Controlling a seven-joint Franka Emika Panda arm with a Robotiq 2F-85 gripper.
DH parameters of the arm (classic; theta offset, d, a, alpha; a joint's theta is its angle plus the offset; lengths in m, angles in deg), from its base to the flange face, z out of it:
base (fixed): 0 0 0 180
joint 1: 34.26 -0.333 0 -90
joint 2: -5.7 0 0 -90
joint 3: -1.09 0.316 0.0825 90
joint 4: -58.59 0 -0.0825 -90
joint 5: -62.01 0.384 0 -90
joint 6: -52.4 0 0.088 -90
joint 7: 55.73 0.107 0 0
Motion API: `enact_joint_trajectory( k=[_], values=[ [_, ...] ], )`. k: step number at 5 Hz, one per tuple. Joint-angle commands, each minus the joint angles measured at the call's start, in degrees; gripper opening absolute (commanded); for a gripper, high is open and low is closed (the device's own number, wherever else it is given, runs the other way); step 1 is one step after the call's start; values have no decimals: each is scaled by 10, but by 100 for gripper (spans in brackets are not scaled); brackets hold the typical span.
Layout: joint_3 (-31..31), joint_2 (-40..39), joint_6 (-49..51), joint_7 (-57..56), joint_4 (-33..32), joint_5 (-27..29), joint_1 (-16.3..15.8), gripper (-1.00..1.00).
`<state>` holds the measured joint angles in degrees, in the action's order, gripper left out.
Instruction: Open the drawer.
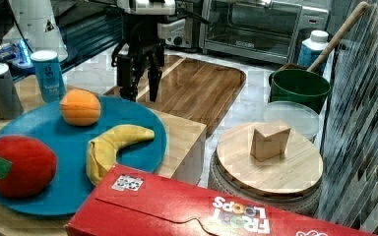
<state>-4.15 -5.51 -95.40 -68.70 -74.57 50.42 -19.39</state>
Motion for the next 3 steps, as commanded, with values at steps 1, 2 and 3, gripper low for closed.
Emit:
enact_joint_trajectory(
  k=[1,2,3],
  values=[
    [9,-14,-36,54,5,-22,-17,100],
    [25,-4,-4,75,9,-6,-30,100],
    [40,-8,-18,119,4,-2,-48,100]
  ],
)
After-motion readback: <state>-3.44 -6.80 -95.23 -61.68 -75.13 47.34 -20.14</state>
